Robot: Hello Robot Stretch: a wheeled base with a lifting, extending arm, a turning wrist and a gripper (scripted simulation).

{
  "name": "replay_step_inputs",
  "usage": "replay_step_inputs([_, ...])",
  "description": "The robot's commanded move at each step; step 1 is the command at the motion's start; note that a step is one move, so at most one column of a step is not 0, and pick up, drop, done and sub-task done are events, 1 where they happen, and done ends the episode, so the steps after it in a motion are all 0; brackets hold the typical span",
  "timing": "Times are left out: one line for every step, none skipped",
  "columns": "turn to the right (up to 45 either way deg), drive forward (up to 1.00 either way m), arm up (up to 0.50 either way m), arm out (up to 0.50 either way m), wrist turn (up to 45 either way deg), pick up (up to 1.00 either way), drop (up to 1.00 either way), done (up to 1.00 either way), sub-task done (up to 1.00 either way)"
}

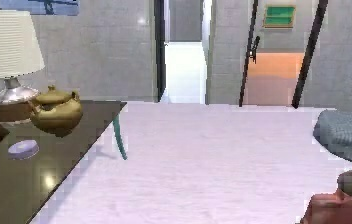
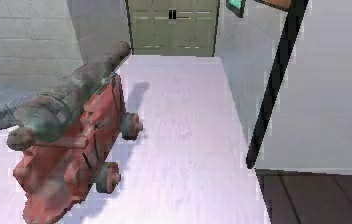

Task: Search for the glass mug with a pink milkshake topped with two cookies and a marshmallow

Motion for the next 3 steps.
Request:
replay_step_inputs([0.0, 1.00, 0.00, 0.00, 0.0, 0.00, 0.00, 0.00, 0.00])
replay_step_inputs([0.0, 1.00, 0.00, 0.00, 0.0, 0.00, 0.00, 0.00, 0.00])
replay_step_inputs([0.0, 1.00, 0.00, 0.00, 0.0, 0.00, 0.00, 0.00, 0.00])
